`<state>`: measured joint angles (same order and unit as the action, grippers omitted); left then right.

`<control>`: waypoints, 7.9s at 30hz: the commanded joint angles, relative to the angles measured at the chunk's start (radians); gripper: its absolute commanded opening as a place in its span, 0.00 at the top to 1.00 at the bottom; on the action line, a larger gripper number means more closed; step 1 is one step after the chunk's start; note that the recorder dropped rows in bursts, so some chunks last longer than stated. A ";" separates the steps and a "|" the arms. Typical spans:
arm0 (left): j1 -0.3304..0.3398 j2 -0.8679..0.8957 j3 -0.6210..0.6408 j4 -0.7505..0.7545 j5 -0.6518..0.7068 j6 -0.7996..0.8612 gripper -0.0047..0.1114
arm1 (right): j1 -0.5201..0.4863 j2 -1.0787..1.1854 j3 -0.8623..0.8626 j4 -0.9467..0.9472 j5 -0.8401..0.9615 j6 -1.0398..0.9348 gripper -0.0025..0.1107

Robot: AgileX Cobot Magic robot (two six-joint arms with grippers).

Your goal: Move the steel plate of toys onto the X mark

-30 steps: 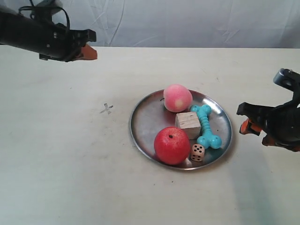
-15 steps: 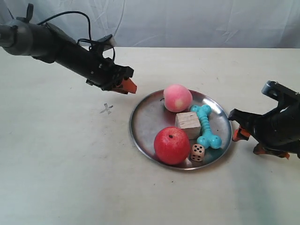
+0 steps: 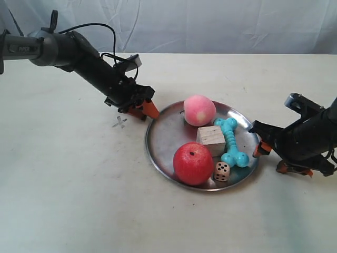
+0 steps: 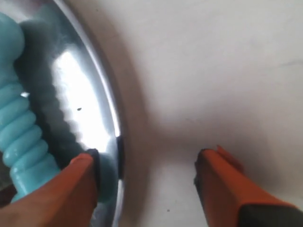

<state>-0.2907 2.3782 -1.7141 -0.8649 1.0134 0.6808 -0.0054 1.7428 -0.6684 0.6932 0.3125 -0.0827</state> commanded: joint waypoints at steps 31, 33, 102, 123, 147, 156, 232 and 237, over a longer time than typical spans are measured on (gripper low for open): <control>-0.063 0.012 -0.012 0.171 0.091 -0.125 0.58 | 0.177 0.082 -0.003 0.374 -0.061 -0.205 0.47; -0.063 0.018 -0.012 0.171 0.094 -0.130 0.59 | 0.177 0.082 -0.003 0.374 -0.061 -0.205 0.54; -0.051 -0.234 -0.014 0.543 0.208 -0.456 0.96 | -0.004 0.117 -0.384 0.284 0.581 -0.246 0.98; 0.139 -0.088 -0.001 0.591 0.208 -0.438 0.96 | 0.246 0.537 -1.005 0.035 0.649 0.083 0.98; 0.183 -0.098 -0.001 0.705 0.208 -0.549 0.48 | 0.246 0.553 -1.005 -0.037 0.658 0.083 0.58; 0.241 -0.228 -0.001 0.693 0.208 -0.508 0.49 | 0.235 0.439 -1.005 -0.229 0.586 0.083 0.58; 0.166 -1.374 1.146 0.551 -0.484 -0.339 0.96 | 0.027 -1.675 0.668 -0.569 -0.059 0.083 0.98; 0.166 -1.374 1.146 0.551 -0.484 -0.339 0.96 | 0.027 -1.680 0.668 -0.478 -0.009 0.083 0.98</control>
<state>-0.1185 1.0115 -0.5716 -0.3170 0.5411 0.3414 0.0271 0.0687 -0.0020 0.1695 0.3047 0.0000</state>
